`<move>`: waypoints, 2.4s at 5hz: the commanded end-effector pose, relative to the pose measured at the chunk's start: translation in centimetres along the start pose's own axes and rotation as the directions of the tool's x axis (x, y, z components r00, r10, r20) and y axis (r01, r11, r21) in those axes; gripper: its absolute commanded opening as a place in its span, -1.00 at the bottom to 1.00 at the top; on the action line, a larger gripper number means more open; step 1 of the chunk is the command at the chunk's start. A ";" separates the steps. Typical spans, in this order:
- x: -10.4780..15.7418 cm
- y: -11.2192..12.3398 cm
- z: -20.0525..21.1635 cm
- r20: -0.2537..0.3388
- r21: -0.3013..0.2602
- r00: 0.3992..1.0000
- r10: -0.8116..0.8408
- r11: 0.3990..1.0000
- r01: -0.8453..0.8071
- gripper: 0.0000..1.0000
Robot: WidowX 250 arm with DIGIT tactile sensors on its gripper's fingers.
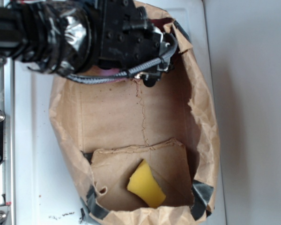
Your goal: Grab the red paper.
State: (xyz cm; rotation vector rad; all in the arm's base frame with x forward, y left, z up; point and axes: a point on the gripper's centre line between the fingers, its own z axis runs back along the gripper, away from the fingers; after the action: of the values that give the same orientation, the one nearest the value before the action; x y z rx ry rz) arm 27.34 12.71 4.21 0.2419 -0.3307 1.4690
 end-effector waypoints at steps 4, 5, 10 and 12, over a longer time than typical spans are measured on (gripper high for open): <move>0.9 -0.6 2.1 0.002 -0.049 1.000 0.031 0.998 -0.030 -1.00; 1.2 -0.2 3.2 -0.007 -0.077 1.000 0.001 0.997 -0.002 -1.00; 1.6 1.5 9.1 -0.051 -0.185 0.909 -0.414 0.898 0.399 -1.00; 0.4 2.3 11.3 -0.062 -0.279 0.829 -0.556 0.807 0.521 -1.00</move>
State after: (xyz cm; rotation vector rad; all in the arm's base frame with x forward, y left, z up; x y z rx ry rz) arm 24.42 8.23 13.26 0.0140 -0.2483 0.8911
